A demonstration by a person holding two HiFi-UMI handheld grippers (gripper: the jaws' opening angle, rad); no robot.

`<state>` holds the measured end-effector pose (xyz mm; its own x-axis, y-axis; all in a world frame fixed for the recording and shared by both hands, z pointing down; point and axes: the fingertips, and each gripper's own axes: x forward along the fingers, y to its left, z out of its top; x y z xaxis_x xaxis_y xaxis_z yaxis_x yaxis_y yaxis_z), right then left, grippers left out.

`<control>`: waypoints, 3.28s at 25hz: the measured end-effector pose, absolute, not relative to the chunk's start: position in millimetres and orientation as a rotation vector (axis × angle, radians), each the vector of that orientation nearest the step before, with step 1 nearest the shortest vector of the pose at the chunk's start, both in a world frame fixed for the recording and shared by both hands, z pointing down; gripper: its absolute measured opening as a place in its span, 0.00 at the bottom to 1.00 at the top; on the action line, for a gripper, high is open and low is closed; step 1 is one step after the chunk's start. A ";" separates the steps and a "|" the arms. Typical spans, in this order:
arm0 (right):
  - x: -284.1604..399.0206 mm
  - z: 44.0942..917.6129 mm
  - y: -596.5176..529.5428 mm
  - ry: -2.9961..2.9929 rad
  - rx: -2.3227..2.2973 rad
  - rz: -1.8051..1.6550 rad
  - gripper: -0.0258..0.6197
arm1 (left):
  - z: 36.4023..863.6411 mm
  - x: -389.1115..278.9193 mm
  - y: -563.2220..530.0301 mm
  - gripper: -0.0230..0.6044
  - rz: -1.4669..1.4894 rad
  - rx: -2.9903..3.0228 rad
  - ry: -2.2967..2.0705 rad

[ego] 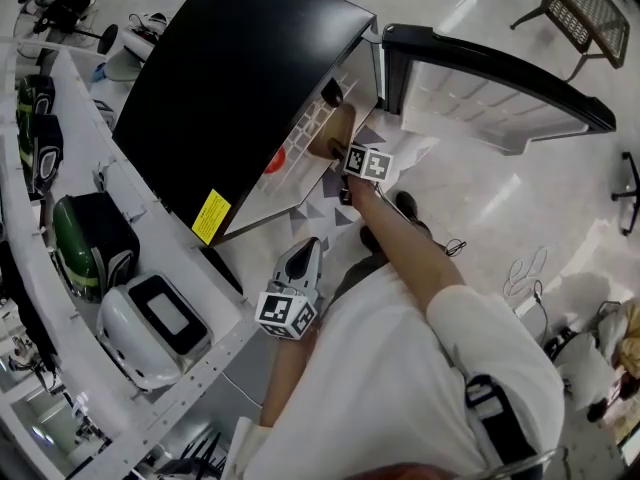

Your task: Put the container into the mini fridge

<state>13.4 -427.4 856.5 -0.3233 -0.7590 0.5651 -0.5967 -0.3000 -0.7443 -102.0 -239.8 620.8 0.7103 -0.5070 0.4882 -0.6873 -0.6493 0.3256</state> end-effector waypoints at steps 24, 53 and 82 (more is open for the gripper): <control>-60.8 827.4 -417.9 2.835 -1.537 -1.226 0.62 | 626.0 -100.3 -244.5 0.04 0.476 2.349 -1.043; 1.5 674.9 -353.2 3.149 -1.034 -0.926 0.40 | 604.1 -86.5 -241.6 0.04 0.239 2.251 -1.435; 13.0 516.7 -208.4 3.097 -1.180 -0.422 0.13 | 513.1 -90.5 -131.1 0.04 -0.005 2.465 -1.407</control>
